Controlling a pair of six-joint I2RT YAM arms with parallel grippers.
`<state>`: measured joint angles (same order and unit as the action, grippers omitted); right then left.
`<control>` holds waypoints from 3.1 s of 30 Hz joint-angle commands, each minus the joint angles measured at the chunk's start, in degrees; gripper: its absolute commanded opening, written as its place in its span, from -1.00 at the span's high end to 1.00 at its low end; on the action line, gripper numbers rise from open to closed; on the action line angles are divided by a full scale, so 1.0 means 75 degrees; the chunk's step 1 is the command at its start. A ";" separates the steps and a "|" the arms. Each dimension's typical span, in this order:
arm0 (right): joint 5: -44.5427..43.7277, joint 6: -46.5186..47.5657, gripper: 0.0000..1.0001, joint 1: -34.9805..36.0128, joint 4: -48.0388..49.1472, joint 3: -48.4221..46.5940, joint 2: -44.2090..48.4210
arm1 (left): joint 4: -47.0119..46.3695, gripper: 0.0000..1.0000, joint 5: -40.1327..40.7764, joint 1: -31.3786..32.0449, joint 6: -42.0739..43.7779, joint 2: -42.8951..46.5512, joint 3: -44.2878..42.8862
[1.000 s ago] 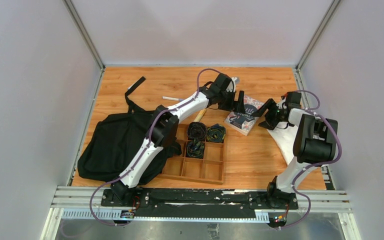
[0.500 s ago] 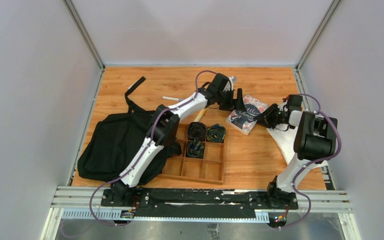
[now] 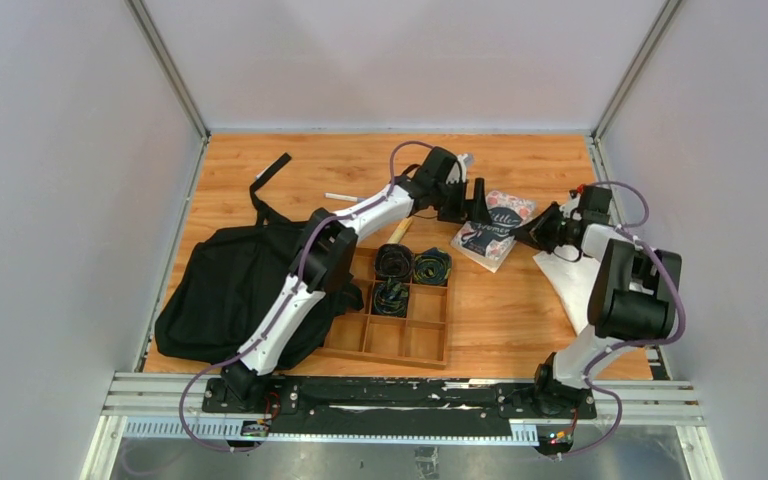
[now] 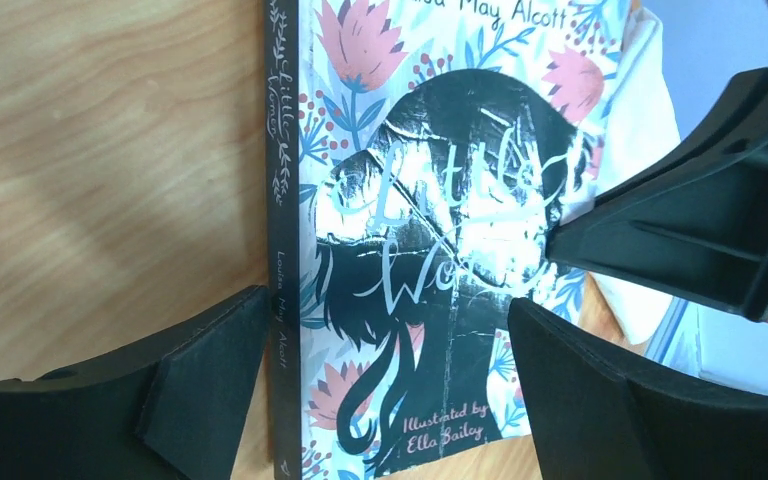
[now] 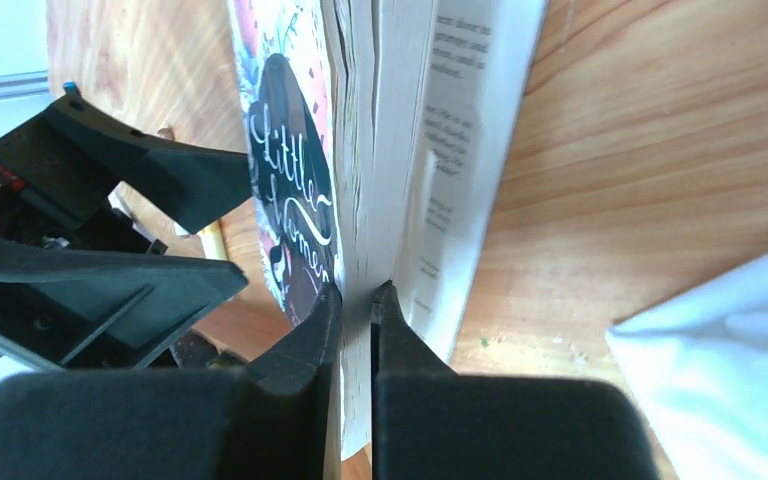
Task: Pack the student bag
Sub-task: Pick up the book from the center of the board.
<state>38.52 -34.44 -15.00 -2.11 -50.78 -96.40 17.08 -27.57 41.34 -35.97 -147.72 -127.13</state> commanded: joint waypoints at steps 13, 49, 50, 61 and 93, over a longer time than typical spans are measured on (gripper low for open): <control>0.0458 0.0942 1.00 0.0050 -0.1487 -0.0119 0.2614 | 0.0212 -0.85 -0.1100 -0.0235 -0.0059 0.1315 0.0289; 0.1920 -0.0755 -0.94 -0.0284 -0.1086 0.0890 0.5695 | -0.3393 1.00 -0.0027 -0.0306 -0.4046 0.3938 0.2465; 0.2108 -0.1504 -0.95 -0.0285 -0.0114 0.1451 0.6187 | -0.3558 1.00 0.0295 -0.0293 -0.4221 0.4181 0.2730; 0.1352 -0.6195 -1.00 -0.0008 0.6371 0.4576 0.7755 | -0.6421 1.00 0.1783 0.0020 -0.5860 0.5333 0.4453; -0.0459 -0.6741 0.69 0.1877 0.9113 0.2797 0.4936 | -0.7370 1.00 0.2256 0.0347 -0.5852 0.5740 0.5408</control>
<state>36.29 -82.06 -1.78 57.52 -27.31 -56.97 -31.07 -12.34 43.75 -80.14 -109.08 -87.22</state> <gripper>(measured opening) 0.469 0.293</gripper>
